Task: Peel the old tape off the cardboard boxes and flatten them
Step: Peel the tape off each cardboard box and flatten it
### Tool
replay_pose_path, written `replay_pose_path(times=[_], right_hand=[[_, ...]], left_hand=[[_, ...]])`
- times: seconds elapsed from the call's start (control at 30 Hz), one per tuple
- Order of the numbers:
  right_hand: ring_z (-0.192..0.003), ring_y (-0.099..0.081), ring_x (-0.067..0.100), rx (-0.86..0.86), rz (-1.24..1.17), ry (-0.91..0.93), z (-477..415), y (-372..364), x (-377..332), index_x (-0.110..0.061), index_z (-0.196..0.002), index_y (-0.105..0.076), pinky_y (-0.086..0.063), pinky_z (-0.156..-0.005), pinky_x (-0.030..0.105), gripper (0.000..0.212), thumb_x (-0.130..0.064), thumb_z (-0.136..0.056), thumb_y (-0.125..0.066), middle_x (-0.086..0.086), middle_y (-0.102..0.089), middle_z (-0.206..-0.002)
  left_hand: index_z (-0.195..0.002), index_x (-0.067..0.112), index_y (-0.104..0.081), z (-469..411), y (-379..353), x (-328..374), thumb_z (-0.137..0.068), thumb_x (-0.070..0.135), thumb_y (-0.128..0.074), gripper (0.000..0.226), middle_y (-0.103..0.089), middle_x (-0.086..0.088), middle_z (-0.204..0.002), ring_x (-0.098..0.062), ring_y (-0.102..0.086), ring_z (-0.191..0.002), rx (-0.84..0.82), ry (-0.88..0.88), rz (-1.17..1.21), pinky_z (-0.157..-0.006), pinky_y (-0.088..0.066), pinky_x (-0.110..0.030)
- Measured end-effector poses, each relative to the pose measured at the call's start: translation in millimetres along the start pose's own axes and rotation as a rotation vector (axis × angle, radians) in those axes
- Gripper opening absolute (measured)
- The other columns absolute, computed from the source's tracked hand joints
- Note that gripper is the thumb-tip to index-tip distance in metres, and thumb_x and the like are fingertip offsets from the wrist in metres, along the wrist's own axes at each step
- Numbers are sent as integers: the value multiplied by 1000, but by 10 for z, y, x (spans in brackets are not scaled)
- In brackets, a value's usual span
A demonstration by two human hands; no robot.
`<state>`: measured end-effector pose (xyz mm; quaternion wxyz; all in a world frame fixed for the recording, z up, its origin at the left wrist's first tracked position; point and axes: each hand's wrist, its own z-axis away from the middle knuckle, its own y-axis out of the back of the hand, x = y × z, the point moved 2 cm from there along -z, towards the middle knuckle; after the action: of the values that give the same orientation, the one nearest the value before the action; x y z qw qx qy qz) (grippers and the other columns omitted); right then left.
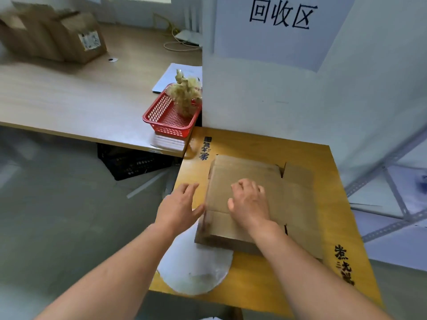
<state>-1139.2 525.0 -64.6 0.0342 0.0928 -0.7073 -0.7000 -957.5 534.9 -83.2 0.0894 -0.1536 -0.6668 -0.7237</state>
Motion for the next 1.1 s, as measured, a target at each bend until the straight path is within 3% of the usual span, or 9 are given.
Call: replay_pose_path(times=[0.17, 0.27, 0.37, 0.5, 0.67, 0.93, 1.1], right_hand=[[-96, -54, 25, 57, -10, 191, -5, 55, -1185, -15, -108, -60, -41, -85, 35, 26, -26, -89, -47, 6, -60, -105], [-78, -59, 29, 90, -29, 296, -23, 47, -1974, -10, -90, -64, -43, -65, 32, 15, -21, -81, -61, 9, -62, -85], [-93, -57, 32, 51, -59, 401, -45, -82, -2742, -9, -99, -61, -38, -69, 33, 22, -23, -90, -48, 10, -61, -97], [-94, -55, 30, 57, -100, 530, -74, -202, -3637, -9, -96, -58, -28, -67, 31, 21, -24, -93, -44, 8, -59, -98], [-90, -57, 28, -5, -57, 652, -215, -226, -4440, -12, -98, -54, -30, -64, 31, 22, -26, -95, -38, 4, -58, -98], [-86, -60, 28, -43, -40, 751, -778, -283, -5399, -12, -94, -56, -36, -63, 29, 21, -23, -94, -39, 2, -61, -94], [-76, -59, 26, -45, -65, 774, -1513, -343, -5917, -14, -81, -49, -38, -59, 29, 17, -20, -93, -38, 0, -58, -83]], left_hand=[[-136, 32, -43, 543, 472, -1008, -92, 53, -47, 49, -55, 10, -123, -13, -55, -113, 89, 156, -54, -80, -44, -31], [-129, 30, -51, 934, 721, -1682, -92, 52, -47, 42, -56, 10, -117, -12, -56, -108, 151, 260, -67, -77, -43, -29], [-127, 29, -52, 1295, 933, -2342, -94, 53, -45, 41, -55, 9, -115, -11, -56, -105, 161, 383, -113, -70, -42, -27], [-127, 28, -52, 1716, 1193, -3119, -94, 53, -44, 42, -53, 7, -119, -13, -55, -109, 189, 567, -117, -74, -43, -28], [-129, 27, -51, 2061, 1407, -3760, -93, 53, -46, 44, -52, 5, -122, -14, -54, -111, 238, 725, -94, -79, -45, -30], [-130, 27, -48, 1962, 1682, -4537, -94, 51, -46, 44, -50, 4, -123, -14, -52, -115, 279, 810, -66, -81, -44, -29], [-133, 27, -43, 1453, 1970, -5106, -94, 52, -45, 46, -49, 5, -123, -14, -52, -112, 297, 834, -92, -77, -41, -28]])
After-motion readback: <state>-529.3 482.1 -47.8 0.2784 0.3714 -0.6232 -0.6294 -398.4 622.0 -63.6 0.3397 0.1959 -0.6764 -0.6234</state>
